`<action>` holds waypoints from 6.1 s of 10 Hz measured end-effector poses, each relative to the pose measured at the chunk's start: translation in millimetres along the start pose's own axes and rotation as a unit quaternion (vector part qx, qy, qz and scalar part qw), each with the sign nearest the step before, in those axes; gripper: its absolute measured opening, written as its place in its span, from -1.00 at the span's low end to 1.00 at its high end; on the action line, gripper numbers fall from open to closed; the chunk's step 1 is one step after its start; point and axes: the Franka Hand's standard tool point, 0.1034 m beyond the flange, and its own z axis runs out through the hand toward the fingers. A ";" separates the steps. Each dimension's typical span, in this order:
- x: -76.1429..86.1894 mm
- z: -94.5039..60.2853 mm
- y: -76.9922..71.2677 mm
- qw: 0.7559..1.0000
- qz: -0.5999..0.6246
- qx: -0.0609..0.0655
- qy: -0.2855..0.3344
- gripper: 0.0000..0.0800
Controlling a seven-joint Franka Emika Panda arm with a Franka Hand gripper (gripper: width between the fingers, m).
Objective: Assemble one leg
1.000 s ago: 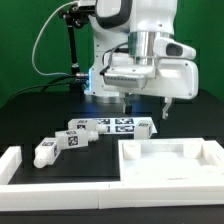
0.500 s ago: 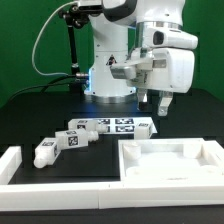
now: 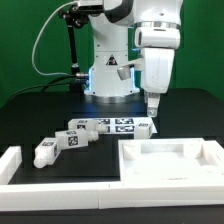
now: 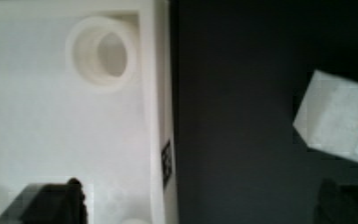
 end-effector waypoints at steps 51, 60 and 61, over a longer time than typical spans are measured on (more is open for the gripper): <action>20.2 -17.6 20.1 0.582 0.745 0.289 -0.149 -0.29; 41.1 -40.3 116.6 0.683 0.725 0.060 0.060 -0.29; 44.2 -38.8 119.2 0.685 0.722 0.029 0.094 -0.29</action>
Offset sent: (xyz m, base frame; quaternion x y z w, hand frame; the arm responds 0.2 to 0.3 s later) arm -0.0036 -0.0083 0.0065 0.0026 -0.0060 0.4503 0.8928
